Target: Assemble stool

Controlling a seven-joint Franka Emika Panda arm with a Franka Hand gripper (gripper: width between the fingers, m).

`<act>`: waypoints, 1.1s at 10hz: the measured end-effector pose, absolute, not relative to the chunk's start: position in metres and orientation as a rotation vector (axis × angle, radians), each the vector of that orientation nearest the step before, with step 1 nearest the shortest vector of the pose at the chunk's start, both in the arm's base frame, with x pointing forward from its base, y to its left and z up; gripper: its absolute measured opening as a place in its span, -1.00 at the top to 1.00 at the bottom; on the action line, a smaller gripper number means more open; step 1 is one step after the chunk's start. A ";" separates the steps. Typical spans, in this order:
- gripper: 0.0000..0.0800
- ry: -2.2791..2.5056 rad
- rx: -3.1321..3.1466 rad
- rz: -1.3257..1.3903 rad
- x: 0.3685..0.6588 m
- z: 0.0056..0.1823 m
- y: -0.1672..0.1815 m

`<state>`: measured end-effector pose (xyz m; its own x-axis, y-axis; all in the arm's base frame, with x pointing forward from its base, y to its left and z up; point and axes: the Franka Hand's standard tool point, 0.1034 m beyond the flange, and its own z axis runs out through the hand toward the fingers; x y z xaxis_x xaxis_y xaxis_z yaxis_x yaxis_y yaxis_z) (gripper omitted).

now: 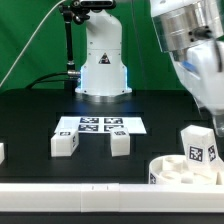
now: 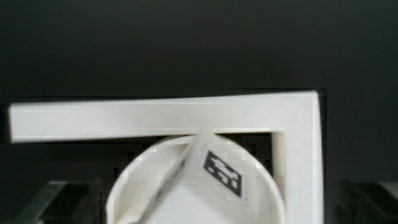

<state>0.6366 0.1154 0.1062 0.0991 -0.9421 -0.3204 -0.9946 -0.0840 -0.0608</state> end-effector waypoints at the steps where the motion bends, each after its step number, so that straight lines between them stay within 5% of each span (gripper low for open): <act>1: -0.62 1.731 -2.296 0.300 0.635 0.109 0.116; 6: -0.62 1.209 -2.603 0.263 0.639 0.112 0.118; 11: -0.62 0.189 -2.967 0.069 0.641 0.112 0.120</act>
Offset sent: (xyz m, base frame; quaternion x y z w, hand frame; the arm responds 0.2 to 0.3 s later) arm 0.0000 0.0000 0.0000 0.0000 0.0000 -0.1938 0.9810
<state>0.6405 0.1196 0.1121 0.9909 -0.1223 -0.0569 -0.1301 -0.9780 -0.1633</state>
